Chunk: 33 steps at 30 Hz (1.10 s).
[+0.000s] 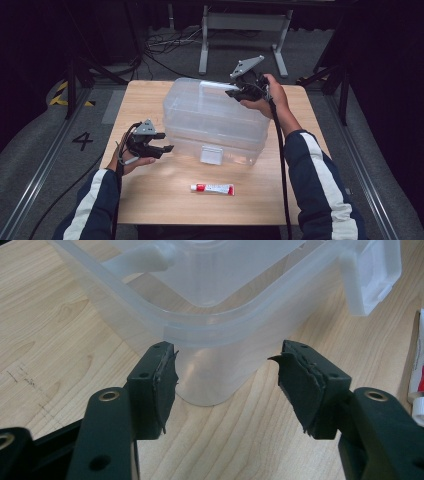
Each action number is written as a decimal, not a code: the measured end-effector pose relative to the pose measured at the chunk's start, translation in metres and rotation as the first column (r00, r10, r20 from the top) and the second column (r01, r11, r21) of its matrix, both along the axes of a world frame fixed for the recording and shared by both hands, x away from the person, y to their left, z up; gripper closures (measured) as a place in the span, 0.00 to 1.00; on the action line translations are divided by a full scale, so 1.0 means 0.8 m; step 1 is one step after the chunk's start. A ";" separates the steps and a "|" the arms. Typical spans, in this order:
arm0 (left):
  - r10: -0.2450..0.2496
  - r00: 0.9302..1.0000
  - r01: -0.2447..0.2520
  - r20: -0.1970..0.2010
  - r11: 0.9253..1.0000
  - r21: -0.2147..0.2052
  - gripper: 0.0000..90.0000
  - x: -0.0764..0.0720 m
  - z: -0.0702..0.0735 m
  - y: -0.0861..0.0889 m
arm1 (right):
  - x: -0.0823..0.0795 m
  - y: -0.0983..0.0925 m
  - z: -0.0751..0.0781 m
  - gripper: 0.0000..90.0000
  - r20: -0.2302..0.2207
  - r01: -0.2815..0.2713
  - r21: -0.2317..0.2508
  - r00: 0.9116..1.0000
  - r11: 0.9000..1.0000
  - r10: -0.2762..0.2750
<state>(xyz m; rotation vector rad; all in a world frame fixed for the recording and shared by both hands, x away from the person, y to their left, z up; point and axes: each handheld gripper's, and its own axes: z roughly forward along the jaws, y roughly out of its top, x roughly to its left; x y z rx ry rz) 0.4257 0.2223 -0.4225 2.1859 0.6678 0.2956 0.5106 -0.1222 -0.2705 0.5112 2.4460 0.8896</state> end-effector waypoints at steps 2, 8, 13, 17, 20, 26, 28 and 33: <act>-0.011 1.000 0.011 -0.002 1.000 -0.004 0.49 0.000 0.000 -0.002 | 0.004 -0.001 0.002 0.78 0.000 0.004 0.001 1.000 1.000 -0.004; -0.038 0.999 0.038 0.013 0.999 0.025 0.51 -0.001 -0.001 -0.014 | 0.014 -0.004 0.004 0.78 -0.002 0.016 -0.001 1.000 1.000 -0.016; -0.006 1.000 0.006 0.026 1.000 0.025 0.39 0.000 0.002 -0.005 | 0.016 -0.005 0.003 0.79 -0.019 -0.005 0.013 1.000 1.000 0.005; 0.077 0.997 -0.076 0.014 0.995 -0.067 0.28 0.021 0.007 0.012 | 0.016 -0.007 0.002 0.79 -0.021 -0.005 0.015 1.000 1.000 0.006; 0.052 0.999 -0.052 -0.006 0.997 -0.063 0.17 0.033 0.011 0.007 | 0.015 -0.006 0.003 0.79 -0.011 -0.007 0.011 1.000 1.000 0.007; 0.040 0.999 -0.039 0.008 0.998 -0.057 0.12 0.051 0.008 -0.014 | 0.016 -0.007 0.003 0.79 -0.016 -0.008 0.016 1.000 1.000 0.008; 0.023 0.999 -0.025 -0.024 0.995 -0.101 0.11 0.059 0.006 -0.009 | 0.016 -0.006 0.003 0.80 -0.012 -0.011 0.011 1.000 1.000 0.011; -0.010 0.998 0.004 -0.067 0.996 -0.089 0.08 0.065 -0.002 -0.009 | 0.019 -0.004 0.006 0.80 -0.013 -0.011 0.007 1.000 1.000 0.011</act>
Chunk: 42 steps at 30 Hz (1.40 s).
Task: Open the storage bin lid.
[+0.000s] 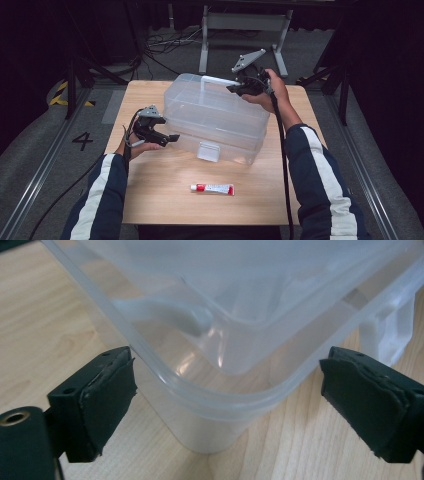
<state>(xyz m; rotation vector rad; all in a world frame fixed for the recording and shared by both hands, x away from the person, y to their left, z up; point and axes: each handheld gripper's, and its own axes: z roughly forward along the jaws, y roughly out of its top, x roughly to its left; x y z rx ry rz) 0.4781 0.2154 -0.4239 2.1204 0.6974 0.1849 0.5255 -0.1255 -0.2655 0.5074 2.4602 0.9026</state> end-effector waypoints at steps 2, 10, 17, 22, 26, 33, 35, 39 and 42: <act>0.001 1.000 -0.001 -0.001 1.000 0.001 0.09 0.000 0.000 0.000 | 0.000 0.001 0.000 0.80 0.001 -0.001 0.002 1.000 1.000 0.001; -0.053 0.999 0.053 0.007 0.998 0.017 0.14 -0.012 0.007 -0.005 | 0.006 0.001 -0.002 0.77 0.004 0.011 -0.022 1.000 1.000 -0.011; -0.073 0.992 0.078 0.100 0.996 -0.052 0.27 -0.028 0.031 -0.001 | 0.008 -0.003 -0.004 0.76 -0.002 0.016 -0.016 1.000 1.000 -0.016; -0.057 0.990 0.060 0.126 0.998 -0.017 0.26 -0.028 0.039 -0.010 | 0.008 -0.004 0.000 0.77 -0.004 0.016 0.006 1.000 1.000 -0.016; -0.057 0.990 0.061 0.130 0.998 -0.022 0.29 -0.028 0.038 -0.009 | 0.012 -0.007 0.002 0.77 -0.015 0.018 0.006 1.000 1.000 -0.018; -0.057 0.990 0.057 0.131 0.998 0.006 0.35 -0.026 0.037 -0.009 | 0.017 -0.009 0.003 0.76 -0.026 0.030 0.020 0.999 0.999 -0.029; -0.055 0.989 0.054 0.137 0.998 0.007 0.35 -0.025 0.037 -0.010 | 0.019 -0.009 0.003 0.76 -0.026 0.032 0.021 0.999 0.999 -0.031; -0.053 0.990 0.054 0.129 0.999 -0.002 0.34 -0.028 0.036 -0.012 | 0.020 -0.009 0.005 0.76 -0.024 0.043 0.015 0.999 0.999 -0.043; -0.070 0.990 0.073 0.124 0.997 -0.016 0.34 -0.031 0.035 -0.014 | 0.022 -0.010 0.006 0.75 -0.028 0.049 0.011 0.998 0.999 -0.049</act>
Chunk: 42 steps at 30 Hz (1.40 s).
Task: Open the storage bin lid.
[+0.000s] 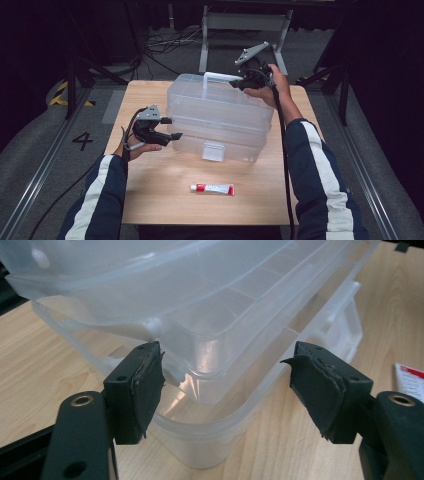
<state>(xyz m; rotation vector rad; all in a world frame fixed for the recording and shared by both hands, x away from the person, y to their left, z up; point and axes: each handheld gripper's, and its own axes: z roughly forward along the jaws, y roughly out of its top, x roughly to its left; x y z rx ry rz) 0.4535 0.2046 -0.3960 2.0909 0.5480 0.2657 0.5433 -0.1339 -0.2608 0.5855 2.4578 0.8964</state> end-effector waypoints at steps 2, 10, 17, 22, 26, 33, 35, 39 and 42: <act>-0.011 1.000 0.011 0.007 1.000 0.011 0.34 -0.004 0.001 -0.005 | 0.001 -0.002 0.000 0.75 -0.002 0.005 -0.001 1.000 1.000 -0.005; -0.012 1.000 0.010 0.023 0.998 0.066 0.45 -0.005 -0.001 -0.008 | 0.003 -0.008 0.001 0.74 -0.013 0.015 -0.005 1.000 1.000 -0.015; -0.025 0.999 0.020 0.049 0.994 0.107 0.48 -0.004 0.000 -0.010 | 0.005 -0.010 0.002 0.74 -0.022 0.021 0.000 1.000 1.000 -0.021; -0.024 0.999 0.020 0.043 0.995 0.095 0.46 -0.004 -0.001 -0.009 | 0.008 -0.012 0.003 0.74 -0.036 0.022 0.015 0.999 1.000 -0.021; -0.024 0.999 0.020 0.044 0.995 0.095 0.47 -0.004 -0.001 -0.010 | 0.013 -0.013 0.006 0.74 -0.051 0.026 0.017 0.998 1.000 -0.025; -0.026 0.999 0.022 0.046 0.996 0.084 0.47 -0.005 0.000 -0.009 | 0.023 -0.016 0.010 0.74 -0.075 0.031 0.027 0.997 0.999 -0.029; -0.036 0.998 0.033 0.053 0.997 0.065 0.49 -0.007 0.003 -0.006 | 0.026 -0.017 0.011 0.74 -0.088 0.031 0.023 0.996 0.999 -0.029; -0.056 0.996 0.050 0.074 0.995 0.081 0.55 -0.015 0.009 -0.004 | 0.030 -0.015 0.015 0.74 -0.109 0.030 0.005 0.994 1.000 -0.030; -0.060 0.995 0.055 0.085 0.997 0.058 0.58 -0.019 0.014 0.000 | 0.030 -0.014 0.016 0.74 -0.103 0.040 -0.013 0.994 0.999 -0.042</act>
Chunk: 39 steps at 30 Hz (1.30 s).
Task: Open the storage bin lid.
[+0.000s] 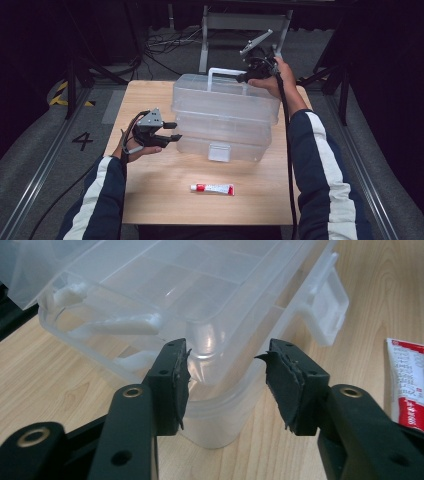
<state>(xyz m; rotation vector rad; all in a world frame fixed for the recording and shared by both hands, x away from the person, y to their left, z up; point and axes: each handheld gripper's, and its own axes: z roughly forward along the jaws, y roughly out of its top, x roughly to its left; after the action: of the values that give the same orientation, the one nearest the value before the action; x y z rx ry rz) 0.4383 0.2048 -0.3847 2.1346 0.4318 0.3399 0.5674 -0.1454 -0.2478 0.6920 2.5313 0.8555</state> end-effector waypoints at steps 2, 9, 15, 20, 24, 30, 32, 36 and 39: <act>0.002 1.000 -0.002 0.018 1.000 -0.015 0.58 -0.003 0.005 0.001 | 0.000 0.000 0.001 0.74 -0.004 -0.003 -0.004 1.000 1.000 0.003; -0.007 0.999 0.010 0.043 0.996 -0.084 0.62 -0.006 0.024 -0.009 | 0.000 0.001 0.001 0.74 -0.004 -0.002 -0.010 1.000 1.000 0.002; 0.028 0.999 -0.023 0.038 0.989 -0.144 0.66 -0.005 0.030 -0.009 | -0.003 0.000 0.001 0.74 0.001 0.001 -0.008 1.000 1.000 -0.001; 0.027 0.999 -0.021 0.032 0.986 -0.164 0.66 -0.005 0.031 -0.009 | -0.004 -0.002 0.001 0.73 0.016 0.008 -0.001 1.000 1.000 -0.008; 0.024 0.999 -0.018 0.035 0.985 -0.170 0.65 -0.005 0.033 -0.011 | -0.009 -0.011 0.004 0.70 0.035 0.019 0.033 0.999 0.999 -0.020; 0.025 0.999 -0.020 0.031 0.989 -0.149 0.64 -0.002 0.031 -0.014 | -0.024 -0.031 0.013 0.73 0.096 0.033 0.112 0.994 0.993 -0.044; 0.026 0.999 -0.021 0.031 0.989 -0.149 0.64 -0.002 0.030 -0.016 | -0.031 -0.041 0.018 0.73 0.125 0.034 0.123 0.991 0.992 -0.049; 0.026 0.999 -0.021 0.032 0.989 -0.149 0.64 -0.001 0.032 -0.016 | -0.042 -0.056 0.019 0.72 0.145 0.034 0.150 0.988 0.988 -0.056; 0.027 0.999 -0.021 0.032 0.988 -0.155 0.64 0.000 0.033 -0.017 | -0.059 -0.081 0.015 0.70 0.174 0.036 0.174 0.983 0.984 -0.066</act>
<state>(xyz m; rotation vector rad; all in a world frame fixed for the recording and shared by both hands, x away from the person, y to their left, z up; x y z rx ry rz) 0.4380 0.1913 -0.3585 1.9716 0.4501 0.3450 0.5201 -0.2100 -0.2354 0.6955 2.2908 1.0752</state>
